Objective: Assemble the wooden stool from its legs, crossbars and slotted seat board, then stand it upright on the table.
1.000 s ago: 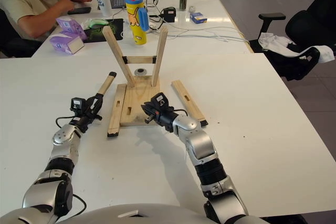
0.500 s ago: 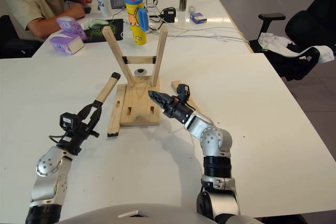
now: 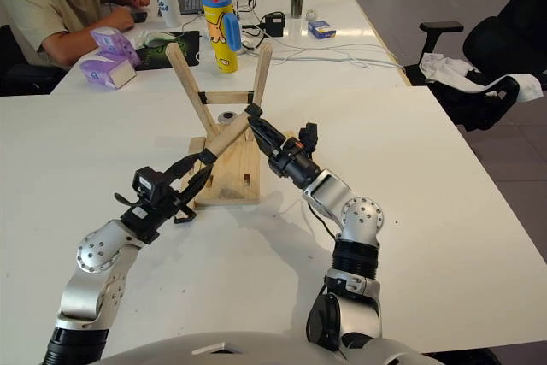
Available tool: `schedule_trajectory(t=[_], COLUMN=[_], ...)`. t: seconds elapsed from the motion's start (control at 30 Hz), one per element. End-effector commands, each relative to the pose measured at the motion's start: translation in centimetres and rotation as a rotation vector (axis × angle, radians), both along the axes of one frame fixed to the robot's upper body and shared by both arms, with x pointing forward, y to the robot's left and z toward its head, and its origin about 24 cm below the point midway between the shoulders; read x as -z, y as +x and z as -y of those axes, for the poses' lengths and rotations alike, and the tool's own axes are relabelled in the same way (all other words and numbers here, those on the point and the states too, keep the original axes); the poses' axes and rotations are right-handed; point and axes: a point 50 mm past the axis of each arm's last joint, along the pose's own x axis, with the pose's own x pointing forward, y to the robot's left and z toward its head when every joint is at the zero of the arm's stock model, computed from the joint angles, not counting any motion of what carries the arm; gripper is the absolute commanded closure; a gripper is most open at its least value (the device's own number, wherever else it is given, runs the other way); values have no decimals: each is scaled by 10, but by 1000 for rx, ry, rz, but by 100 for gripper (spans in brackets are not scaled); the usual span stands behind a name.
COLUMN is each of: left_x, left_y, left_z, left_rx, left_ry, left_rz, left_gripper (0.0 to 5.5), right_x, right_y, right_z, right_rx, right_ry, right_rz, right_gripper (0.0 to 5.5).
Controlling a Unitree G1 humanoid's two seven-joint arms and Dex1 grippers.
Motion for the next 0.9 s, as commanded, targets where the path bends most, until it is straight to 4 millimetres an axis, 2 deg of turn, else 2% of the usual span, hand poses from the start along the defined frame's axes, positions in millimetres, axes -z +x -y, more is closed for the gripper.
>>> schedule_trajectory(t=[0.03, 0.17, 0.77, 0.9], left_x=[-1, 0, 5, 8], left_y=[-1, -2, 0, 1], left_z=[11, 10, 3, -1], left_rx=[56, 40, 17, 5], left_ry=[27, 32, 53, 51], left_rz=[1, 0, -15, -22], left_gripper=[410, 410, 410, 410], right_x=[-13, -12, -13, -13], right_y=[3, 5, 5, 6], right_z=[-1, 3, 4, 5], right_rx=[5, 36, 75, 79], right_ry=[71, 74, 10, 13], right_rz=[20, -2, 11, 12], right_gripper=[188, 228, 500, 503])
